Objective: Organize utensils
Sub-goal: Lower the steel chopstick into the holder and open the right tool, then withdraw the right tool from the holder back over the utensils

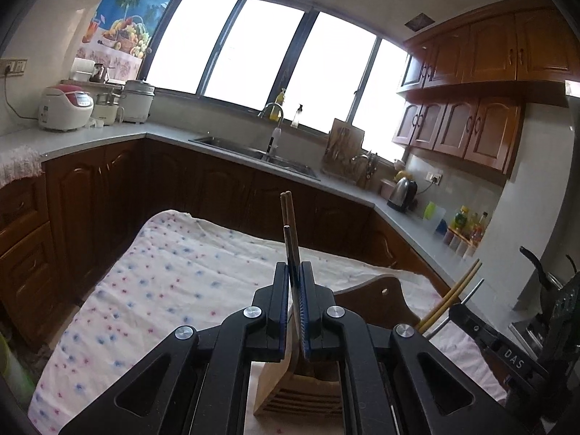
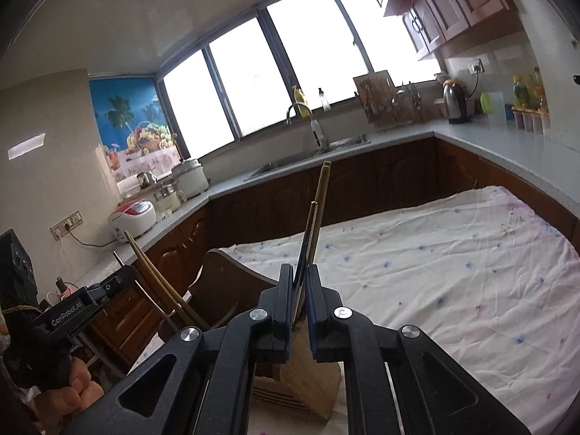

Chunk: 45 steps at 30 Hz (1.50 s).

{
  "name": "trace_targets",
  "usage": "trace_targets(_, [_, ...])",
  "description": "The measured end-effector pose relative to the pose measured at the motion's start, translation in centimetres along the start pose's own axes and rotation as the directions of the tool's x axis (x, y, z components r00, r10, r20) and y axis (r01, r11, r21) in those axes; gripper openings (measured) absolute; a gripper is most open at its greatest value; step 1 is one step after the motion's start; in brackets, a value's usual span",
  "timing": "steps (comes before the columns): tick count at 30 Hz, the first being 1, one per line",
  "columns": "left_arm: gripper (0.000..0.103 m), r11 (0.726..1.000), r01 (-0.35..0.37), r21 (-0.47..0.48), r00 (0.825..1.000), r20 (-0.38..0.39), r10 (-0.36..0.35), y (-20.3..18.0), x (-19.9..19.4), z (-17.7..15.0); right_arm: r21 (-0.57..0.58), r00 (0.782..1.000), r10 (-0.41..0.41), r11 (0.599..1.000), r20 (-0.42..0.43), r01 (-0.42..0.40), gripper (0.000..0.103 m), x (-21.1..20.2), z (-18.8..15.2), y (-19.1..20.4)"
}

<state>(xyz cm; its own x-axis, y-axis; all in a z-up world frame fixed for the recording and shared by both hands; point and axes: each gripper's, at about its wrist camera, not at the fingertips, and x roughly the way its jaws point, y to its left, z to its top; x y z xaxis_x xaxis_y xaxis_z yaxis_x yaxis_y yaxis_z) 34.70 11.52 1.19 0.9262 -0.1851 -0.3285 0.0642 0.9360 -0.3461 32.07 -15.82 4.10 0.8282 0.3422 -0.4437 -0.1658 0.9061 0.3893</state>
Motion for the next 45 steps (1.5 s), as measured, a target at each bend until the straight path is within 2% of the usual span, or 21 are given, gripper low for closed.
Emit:
trace_targets(7, [0.005, 1.0, -0.009, 0.019, 1.0, -0.015, 0.009, -0.3, -0.5, 0.5, 0.013, 0.999, 0.019, 1.0, -0.03, -0.018, 0.013, 0.1, 0.3, -0.2])
trace_targets(9, [0.005, 1.0, -0.011, 0.02, 1.0, -0.017, 0.012, -0.4, -0.7, 0.4, 0.017, 0.999, 0.027, 1.0, -0.034, -0.026, 0.023, 0.1, 0.4, -0.3])
trace_targets(13, [0.005, 1.0, -0.018, 0.02, 1.0, -0.021, 0.018, -0.5, -1.0, 0.4, 0.014, 0.999, 0.029, 0.999, -0.025, -0.029, 0.029, -0.6, 0.5, -0.2])
trace_targets(14, [0.005, 1.0, -0.018, 0.019, 1.0, -0.023, 0.019, -0.5, -1.1, 0.4, 0.018, 0.999, 0.032, 0.999, -0.024, -0.031, 0.033, -0.8, 0.5, -0.2])
trace_targets(16, [0.009, 1.0, -0.023, 0.015, 0.999, -0.027, 0.023, -0.4, -1.5, 0.4, 0.031, 0.999, 0.037, 0.999, -0.016, -0.036, 0.046, -1.5, 0.5, -0.4])
trace_targets(18, [0.025, 1.0, -0.018, 0.004, 1.0, -0.018, 0.019, -0.4, -2.4, 0.4, 0.047, 1.0, 0.031, 0.998, -0.002, -0.03, 0.075, -2.5, 0.5, -0.7])
trace_targets(20, [0.048, 1.0, -0.027, -0.005, 1.0, 0.01, 0.027, -0.3, -3.9, 0.4, 0.049, 1.0, 0.018, 0.999, 0.016, -0.019, 0.092, -3.5, 0.3, -1.0])
trace_targets(21, [0.053, 1.0, -0.029, -0.005, 0.999, 0.023, 0.029, -0.3, -4.6, 0.4, 0.047, 1.0, 0.01, 0.999, 0.02, -0.011, 0.097, -4.0, 0.2, -1.1])
trace_targets(22, [0.065, 0.999, -0.037, -0.005, 0.999, 0.029, 0.037, -0.3, -5.2, 0.3, 0.044, 1.0, 0.009, 0.999, 0.023, -0.01, 0.097, -4.6, -0.1, -1.2])
trace_targets(23, [0.072, 0.999, -0.043, -0.005, 0.998, 0.038, 0.043, -0.2, -5.8, 0.2, 0.043, 1.0, 0.015, 0.999, 0.025, -0.016, 0.097, -5.2, -0.3, -1.3])
trace_targets(24, [0.073, 0.999, -0.043, -0.007, 0.998, 0.051, 0.043, -0.2, -6.8, 0.0, 0.043, 1.0, 0.016, 0.999, 0.024, -0.017, 0.097, -5.6, -0.5, -1.4])
trace_targets(26, [0.086, 0.999, -0.054, -0.006, 0.997, 0.049, 0.054, -0.1, -7.9, -0.5, 0.034, 1.0, 0.012, 0.999, 0.011, -0.012, 0.097, -6.8, -1.0, -1.5])
trace_targets(30, [0.087, 0.999, -0.033, -0.002, 0.999, 0.002, 0.033, -0.2, -10.0, -2.3, 0.024, 1.0, 0.002, 1.0, -0.008, -0.002, 0.097, -9.1, -1.9, -1.6])
trace_targets(37, [0.088, 0.999, -0.039, 0.038, 0.996, -0.083, 0.042, -1.6, -13.9, -4.9, 0.015, 0.999, -0.049, 0.999, -0.014, 0.049, 0.097, -13.6, -3.7, -2.3])
trace_targets(45, [0.088, 0.998, -0.033, 0.056, 0.987, -0.153, 0.041, -2.9, -17.0, -5.4, 0.025, 0.995, -0.096, 0.995, -0.039, 0.097, 0.097, -16.9, -6.0, -3.0])
